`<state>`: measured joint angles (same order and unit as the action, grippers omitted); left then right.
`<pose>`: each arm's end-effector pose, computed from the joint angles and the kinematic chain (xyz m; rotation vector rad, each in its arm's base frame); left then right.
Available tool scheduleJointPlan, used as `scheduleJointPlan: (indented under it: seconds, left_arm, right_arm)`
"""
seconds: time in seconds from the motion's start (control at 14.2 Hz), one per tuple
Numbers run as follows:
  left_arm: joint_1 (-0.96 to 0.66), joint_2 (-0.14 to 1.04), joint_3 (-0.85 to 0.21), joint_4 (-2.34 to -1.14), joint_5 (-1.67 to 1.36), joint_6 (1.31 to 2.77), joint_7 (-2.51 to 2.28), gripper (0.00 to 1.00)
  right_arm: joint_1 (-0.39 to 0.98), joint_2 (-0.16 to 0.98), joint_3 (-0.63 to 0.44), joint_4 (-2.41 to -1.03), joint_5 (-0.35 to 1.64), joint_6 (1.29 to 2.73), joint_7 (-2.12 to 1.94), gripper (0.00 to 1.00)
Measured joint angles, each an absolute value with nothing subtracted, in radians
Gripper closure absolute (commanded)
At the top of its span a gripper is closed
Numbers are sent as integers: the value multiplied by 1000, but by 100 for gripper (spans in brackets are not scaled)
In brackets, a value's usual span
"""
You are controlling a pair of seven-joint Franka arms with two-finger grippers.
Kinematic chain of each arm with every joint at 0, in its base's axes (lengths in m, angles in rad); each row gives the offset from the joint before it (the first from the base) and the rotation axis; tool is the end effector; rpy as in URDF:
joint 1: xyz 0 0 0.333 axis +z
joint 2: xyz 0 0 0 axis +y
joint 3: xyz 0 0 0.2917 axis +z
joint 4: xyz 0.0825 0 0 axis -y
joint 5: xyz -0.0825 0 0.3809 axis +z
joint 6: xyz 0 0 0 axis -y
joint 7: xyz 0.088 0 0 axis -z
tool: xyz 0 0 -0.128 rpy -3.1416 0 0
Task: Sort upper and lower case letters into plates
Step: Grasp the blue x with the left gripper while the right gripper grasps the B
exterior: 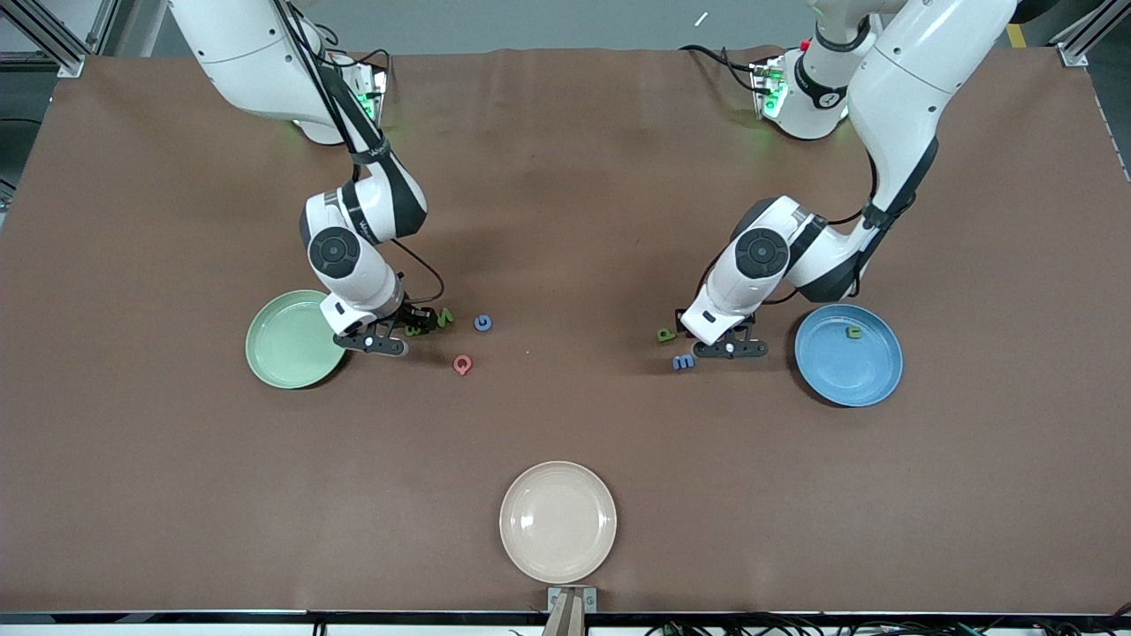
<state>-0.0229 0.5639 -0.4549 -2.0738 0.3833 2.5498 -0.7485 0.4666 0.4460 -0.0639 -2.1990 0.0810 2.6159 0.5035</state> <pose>0.5008 -0.2725 0.1388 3.1194 0.0145 -0.0258 0.4968 0.2083 0.1350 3.1293 -0.2597 -0.0469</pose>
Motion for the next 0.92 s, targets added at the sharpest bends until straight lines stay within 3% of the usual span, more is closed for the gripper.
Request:
scheduleJointPlan:
  seconds: [0.28, 0.49, 0.92]
  left_arm:
    - [-35, 571, -456, -2074, 383, 2551, -751, 62]
    - [-34, 571, -456, -2072, 385, 2550, -761, 76]
    - [-12, 552, -455, -2064, 389, 2535, -764, 82]
  right_arm:
    - [467, 454, -64, -2199, 81, 2642, 503, 37]
    - [467, 453, -64, -2199, 81, 2643, 502, 52]
    - [467, 447, -66, -2199, 81, 2640, 502, 93]
